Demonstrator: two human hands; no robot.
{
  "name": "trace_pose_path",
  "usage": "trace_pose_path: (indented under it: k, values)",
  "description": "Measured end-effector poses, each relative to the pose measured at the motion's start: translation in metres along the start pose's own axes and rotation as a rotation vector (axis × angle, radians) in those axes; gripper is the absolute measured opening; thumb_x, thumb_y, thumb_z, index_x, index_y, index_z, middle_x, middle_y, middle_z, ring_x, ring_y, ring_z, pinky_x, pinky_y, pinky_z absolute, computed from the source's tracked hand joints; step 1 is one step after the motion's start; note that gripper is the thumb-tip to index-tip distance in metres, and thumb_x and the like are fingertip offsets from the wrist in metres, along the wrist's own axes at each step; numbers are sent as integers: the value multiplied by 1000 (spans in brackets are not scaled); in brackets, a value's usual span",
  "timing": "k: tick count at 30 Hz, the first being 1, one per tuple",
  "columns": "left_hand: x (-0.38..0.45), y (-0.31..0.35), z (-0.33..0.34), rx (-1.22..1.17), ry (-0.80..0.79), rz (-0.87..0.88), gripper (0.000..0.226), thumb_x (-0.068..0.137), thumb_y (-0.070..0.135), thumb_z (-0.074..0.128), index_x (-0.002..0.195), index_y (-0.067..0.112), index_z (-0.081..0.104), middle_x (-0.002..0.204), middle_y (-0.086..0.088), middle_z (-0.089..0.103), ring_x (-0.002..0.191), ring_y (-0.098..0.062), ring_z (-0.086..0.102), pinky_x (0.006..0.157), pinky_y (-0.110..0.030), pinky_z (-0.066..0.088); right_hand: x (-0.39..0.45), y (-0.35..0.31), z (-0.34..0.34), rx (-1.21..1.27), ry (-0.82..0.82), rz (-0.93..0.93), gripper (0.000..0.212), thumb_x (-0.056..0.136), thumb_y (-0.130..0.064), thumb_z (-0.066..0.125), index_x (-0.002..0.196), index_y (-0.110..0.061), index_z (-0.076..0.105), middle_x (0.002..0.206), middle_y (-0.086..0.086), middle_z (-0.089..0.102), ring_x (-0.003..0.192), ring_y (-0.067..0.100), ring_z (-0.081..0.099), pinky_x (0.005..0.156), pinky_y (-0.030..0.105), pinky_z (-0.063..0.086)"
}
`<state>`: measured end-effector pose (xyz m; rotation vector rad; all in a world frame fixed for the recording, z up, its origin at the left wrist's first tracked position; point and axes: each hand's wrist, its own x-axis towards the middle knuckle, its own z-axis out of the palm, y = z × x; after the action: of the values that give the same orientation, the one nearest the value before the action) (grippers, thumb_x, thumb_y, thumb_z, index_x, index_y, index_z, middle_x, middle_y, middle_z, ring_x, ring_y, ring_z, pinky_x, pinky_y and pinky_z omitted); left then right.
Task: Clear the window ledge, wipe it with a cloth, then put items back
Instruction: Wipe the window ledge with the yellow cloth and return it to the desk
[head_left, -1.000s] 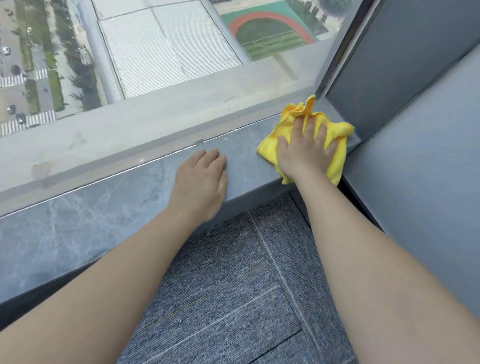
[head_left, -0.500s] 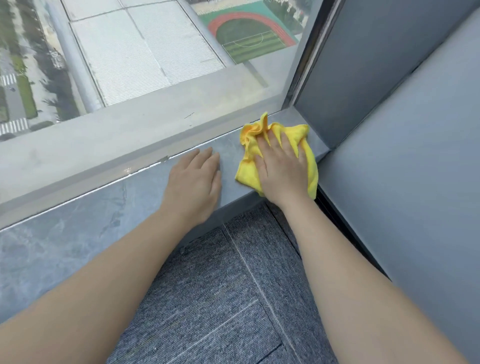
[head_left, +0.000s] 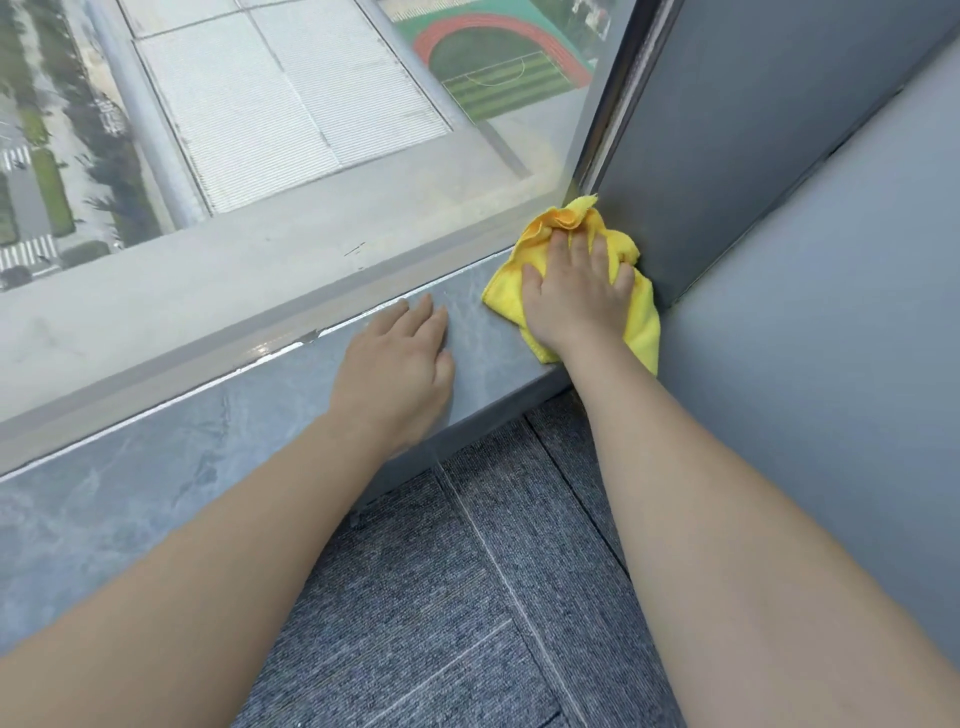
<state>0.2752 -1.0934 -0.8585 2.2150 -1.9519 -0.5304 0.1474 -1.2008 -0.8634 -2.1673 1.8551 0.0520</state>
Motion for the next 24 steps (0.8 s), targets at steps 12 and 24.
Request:
trace_pose_path:
  k: [12,24]
  values:
    - [-63,-2,-2,-380,77,-63,38,91,18,35,123,4,49,133,-18,52,125,-30,43,99,-28,28,-94,-6,21,505,9,-317,36,96,-24,36,127,-14,53,139,6,51,135,16,36,111,33,17]
    - [-173,17,-143,-1297,-140,-554,34,92,37,35,113,14,49,119,-10,51,100,-23,50,91,-35,38,-219,-82,-132,1977,-415,228,50,97,-33,19,71,-15,58,48,-1,67,46,11,64,52,19,54]
